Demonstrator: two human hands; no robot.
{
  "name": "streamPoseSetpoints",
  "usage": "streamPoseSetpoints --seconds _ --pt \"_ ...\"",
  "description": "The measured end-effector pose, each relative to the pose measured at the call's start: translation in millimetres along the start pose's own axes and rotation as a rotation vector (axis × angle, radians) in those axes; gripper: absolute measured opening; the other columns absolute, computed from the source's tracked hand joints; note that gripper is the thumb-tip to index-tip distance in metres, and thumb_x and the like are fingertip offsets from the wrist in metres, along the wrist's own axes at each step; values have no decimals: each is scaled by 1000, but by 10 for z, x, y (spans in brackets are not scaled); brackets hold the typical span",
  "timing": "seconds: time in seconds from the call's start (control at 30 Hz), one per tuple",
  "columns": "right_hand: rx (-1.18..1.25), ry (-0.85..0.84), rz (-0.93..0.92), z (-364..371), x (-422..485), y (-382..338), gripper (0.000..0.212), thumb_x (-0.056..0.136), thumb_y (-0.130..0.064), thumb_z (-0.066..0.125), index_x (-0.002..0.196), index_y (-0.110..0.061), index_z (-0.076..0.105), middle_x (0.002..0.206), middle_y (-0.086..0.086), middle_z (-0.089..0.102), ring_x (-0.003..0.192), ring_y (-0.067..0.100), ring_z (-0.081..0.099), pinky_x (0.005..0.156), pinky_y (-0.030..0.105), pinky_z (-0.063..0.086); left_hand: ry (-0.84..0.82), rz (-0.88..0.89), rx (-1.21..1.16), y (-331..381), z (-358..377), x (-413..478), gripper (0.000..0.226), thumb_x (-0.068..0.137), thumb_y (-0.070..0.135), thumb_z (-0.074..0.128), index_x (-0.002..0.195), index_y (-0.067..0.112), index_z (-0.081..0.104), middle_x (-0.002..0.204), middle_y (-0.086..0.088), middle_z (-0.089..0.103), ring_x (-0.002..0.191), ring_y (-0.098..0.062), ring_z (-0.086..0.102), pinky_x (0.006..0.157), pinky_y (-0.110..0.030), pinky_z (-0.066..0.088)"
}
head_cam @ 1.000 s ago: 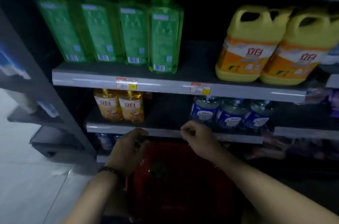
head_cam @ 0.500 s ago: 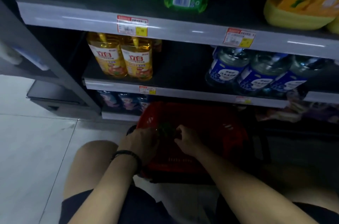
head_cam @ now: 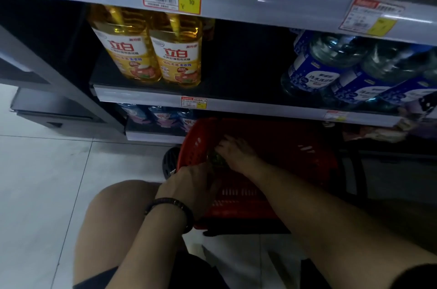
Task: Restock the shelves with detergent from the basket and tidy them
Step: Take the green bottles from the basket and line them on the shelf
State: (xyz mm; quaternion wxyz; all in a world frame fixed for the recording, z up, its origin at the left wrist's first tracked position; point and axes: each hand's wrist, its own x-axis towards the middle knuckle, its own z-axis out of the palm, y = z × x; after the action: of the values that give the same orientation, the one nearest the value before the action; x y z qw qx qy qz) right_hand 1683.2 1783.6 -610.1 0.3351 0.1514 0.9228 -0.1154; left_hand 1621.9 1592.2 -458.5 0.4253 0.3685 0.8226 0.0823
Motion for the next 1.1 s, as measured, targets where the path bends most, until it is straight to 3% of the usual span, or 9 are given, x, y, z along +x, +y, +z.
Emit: streamPoseSetpoints --seconds 0.13,0.27,0.43,0.6,0.77,0.83,0.97,1.1 --pt "-30 -78 12 -56 63 -55 63 104 -41 54 161 -16 44 169 14 35 157 35 28 130 47 20 -31 -14 -1 -48 22 29 32 104 55 46 127 37 58 122 5 69 105 -21 71 89 -45 63" --pt "-95 -83 -5 -103 65 -133 57 106 -46 52 156 -20 50 165 12 42 156 34 31 128 47 22 -54 -22 -2 -47 41 54 33 103 57 46 128 39 57 123 6 69 106 -21 70 90 -46 62" --pt "-211 -53 -32 -78 -26 -157 56 95 -27 73 148 -20 55 155 9 52 150 31 38 125 50 31 -68 -28 -11 -14 36 48 32 105 53 46 130 37 57 128 4 67 112 -22 69 94 -47 61" --pt "-127 -52 -18 -126 -311 -62 49 93 -30 73 140 -23 62 147 10 53 144 31 42 125 48 31 -60 -61 -16 -33 -45 25 31 104 55 46 127 38 60 123 4 69 107 -22 70 93 -47 61" --pt "21 -48 -47 -546 -783 52 44 87 -42 80 127 -28 71 123 3 56 113 25 59 90 35 50 -36 -63 30 53 -86 -14 26 107 40 48 124 31 65 125 -2 70 108 -26 69 95 -44 59" --pt "40 -39 -80 -713 -1041 56 39 84 -43 80 121 -32 72 114 -2 64 104 21 66 85 36 57 -43 -57 38 80 -71 -45 27 105 41 53 127 31 64 127 -3 70 112 -26 68 97 -43 58" --pt "59 64 -129 -1092 -1699 23 27 80 -40 78 106 -34 74 95 -9 70 84 13 67 76 41 61 -20 -11 -1 154 -58 -169 42 100 35 66 140 27 56 140 -4 62 127 -29 60 106 -41 52" --pt "48 210 -205 -1452 -2384 -40 33 78 -46 78 108 -34 75 101 -12 71 90 12 66 80 41 60 49 54 -132 192 -90 -401 86 78 43 90 150 32 44 146 -1 56 134 -27 56 106 -41 50"
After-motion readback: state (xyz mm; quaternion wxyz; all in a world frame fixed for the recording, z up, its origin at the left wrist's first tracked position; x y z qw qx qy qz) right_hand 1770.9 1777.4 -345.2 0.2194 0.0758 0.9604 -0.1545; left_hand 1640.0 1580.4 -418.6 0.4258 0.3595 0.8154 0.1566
